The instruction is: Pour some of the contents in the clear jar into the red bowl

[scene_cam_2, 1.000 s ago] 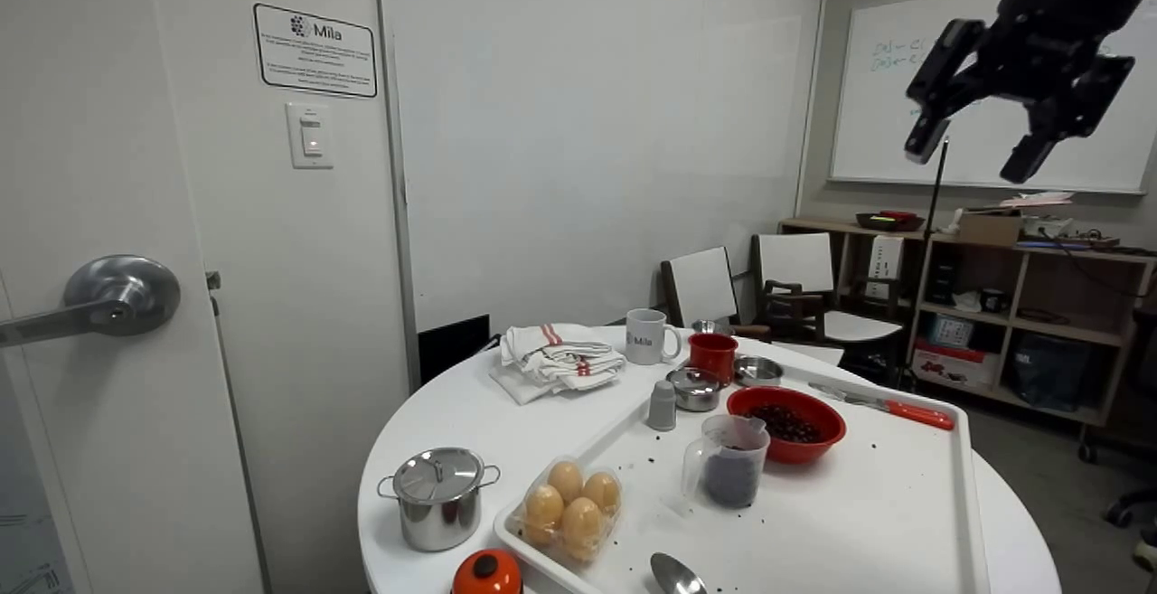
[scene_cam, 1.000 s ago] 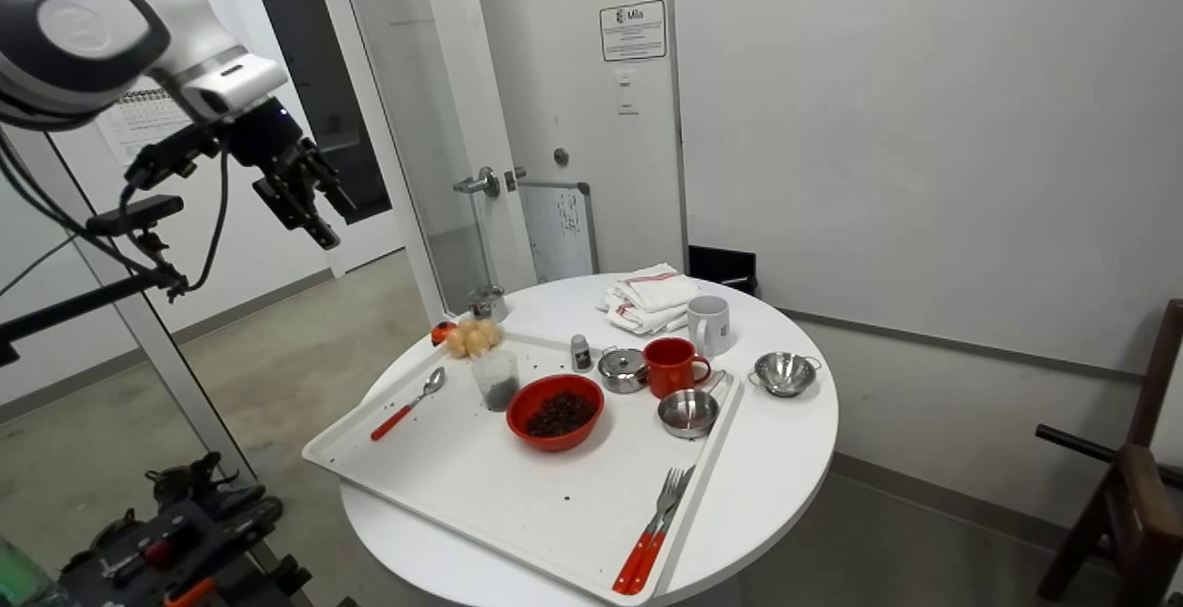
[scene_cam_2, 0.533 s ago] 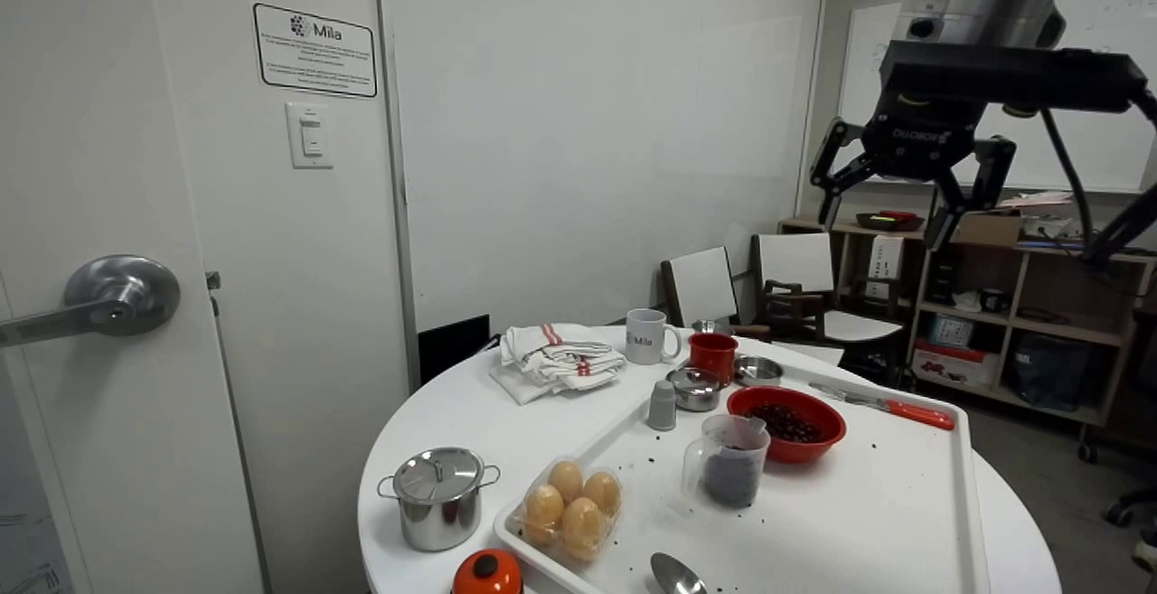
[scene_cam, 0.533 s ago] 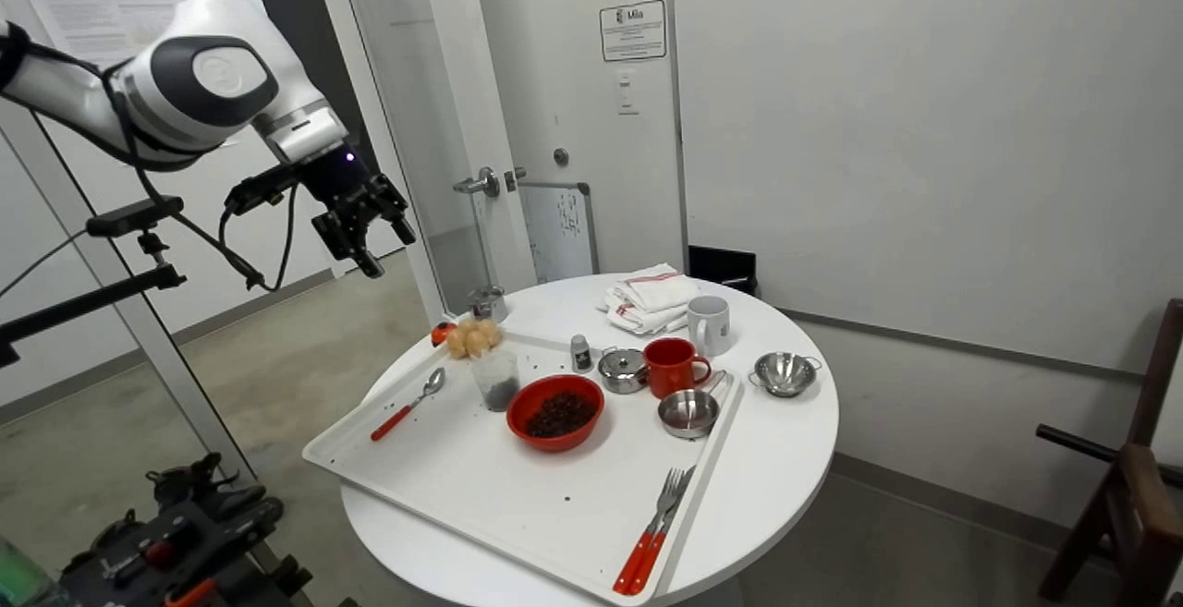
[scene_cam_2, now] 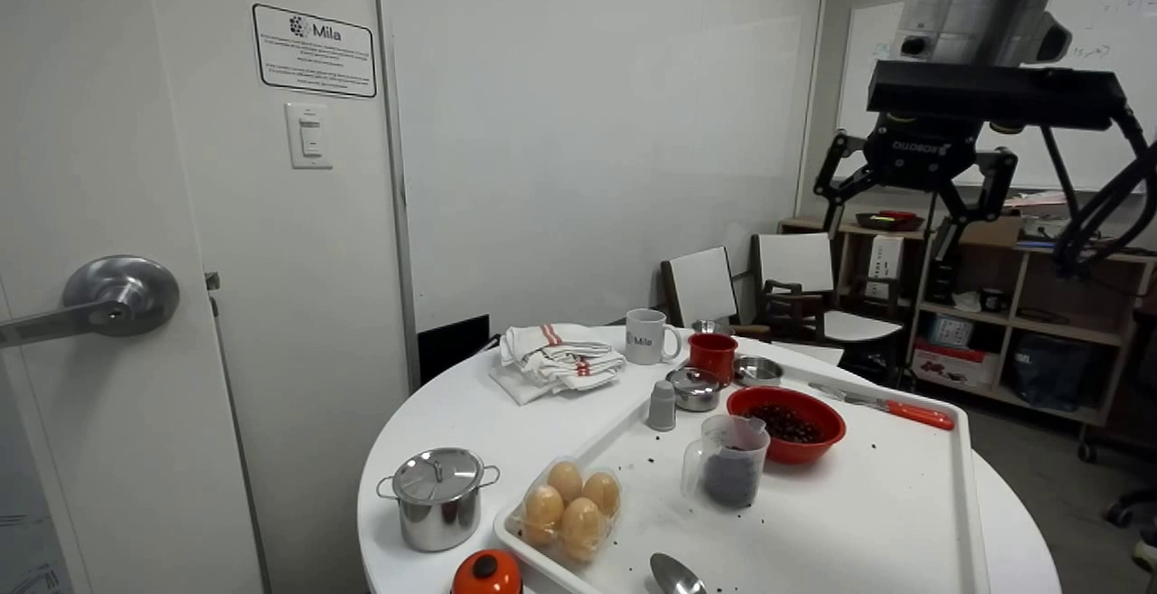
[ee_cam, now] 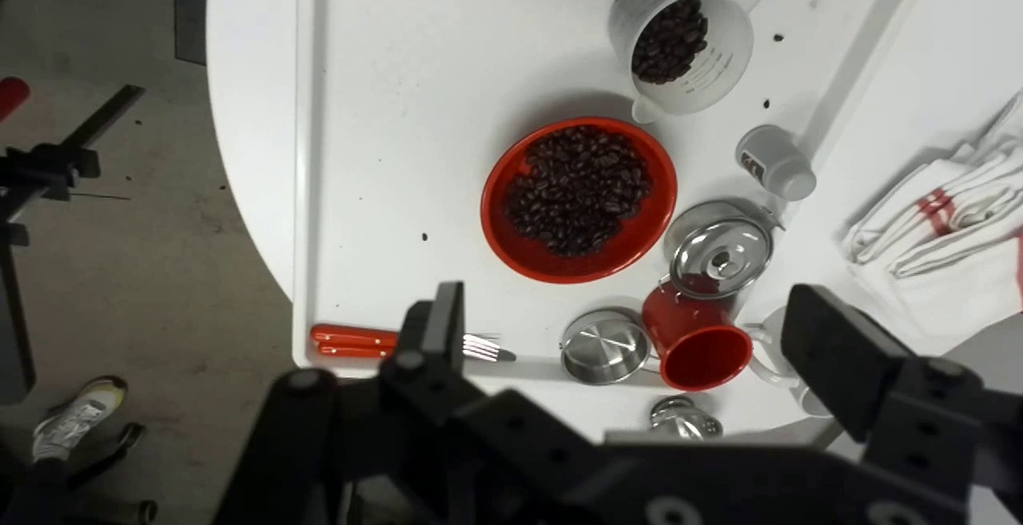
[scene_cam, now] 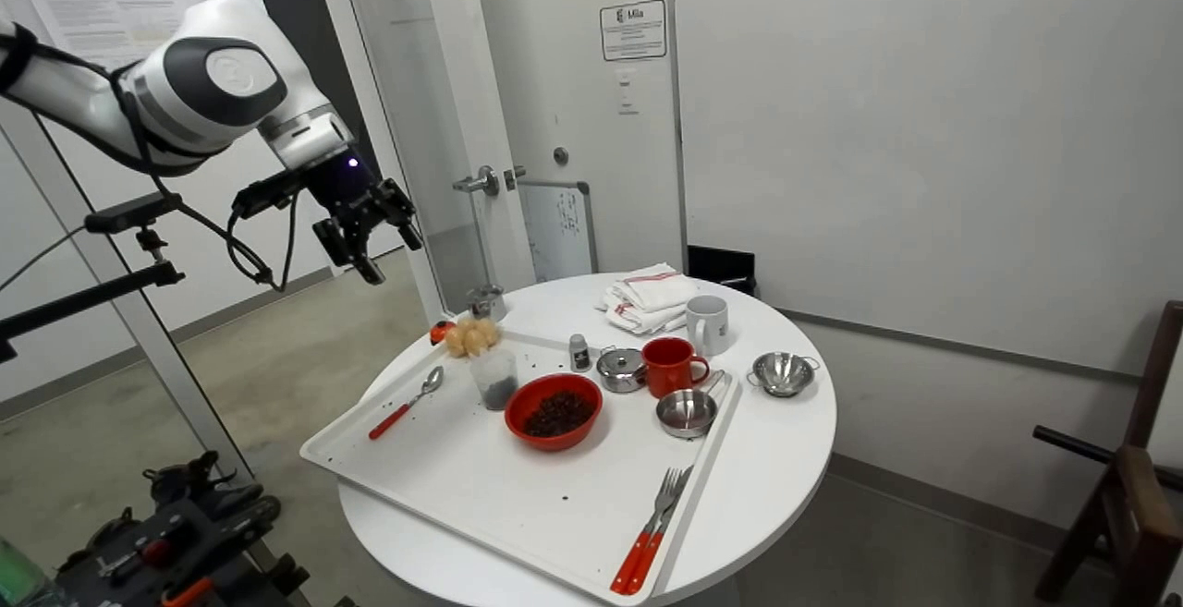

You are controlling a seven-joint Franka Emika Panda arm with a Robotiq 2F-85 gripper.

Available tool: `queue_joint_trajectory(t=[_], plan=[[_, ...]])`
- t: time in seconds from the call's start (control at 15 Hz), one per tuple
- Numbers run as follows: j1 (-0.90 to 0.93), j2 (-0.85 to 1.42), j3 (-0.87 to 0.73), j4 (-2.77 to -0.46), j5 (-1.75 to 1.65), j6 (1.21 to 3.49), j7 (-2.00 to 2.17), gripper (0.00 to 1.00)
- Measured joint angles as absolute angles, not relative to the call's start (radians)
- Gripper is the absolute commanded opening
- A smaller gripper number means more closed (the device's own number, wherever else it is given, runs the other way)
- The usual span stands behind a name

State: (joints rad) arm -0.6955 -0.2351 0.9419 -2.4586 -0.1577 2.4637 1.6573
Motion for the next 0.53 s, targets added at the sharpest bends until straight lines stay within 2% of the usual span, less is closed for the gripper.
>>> queue_joint_trajectory(t=[0.13, 0.53], plan=[[-0.668, -0.226, 0.931, -2.477, -0.225, 2.465, 1.785, 1.00], [-0.749, -0.228, 1.108, -2.485, -0.371, 2.460, 2.160, 1.00]])
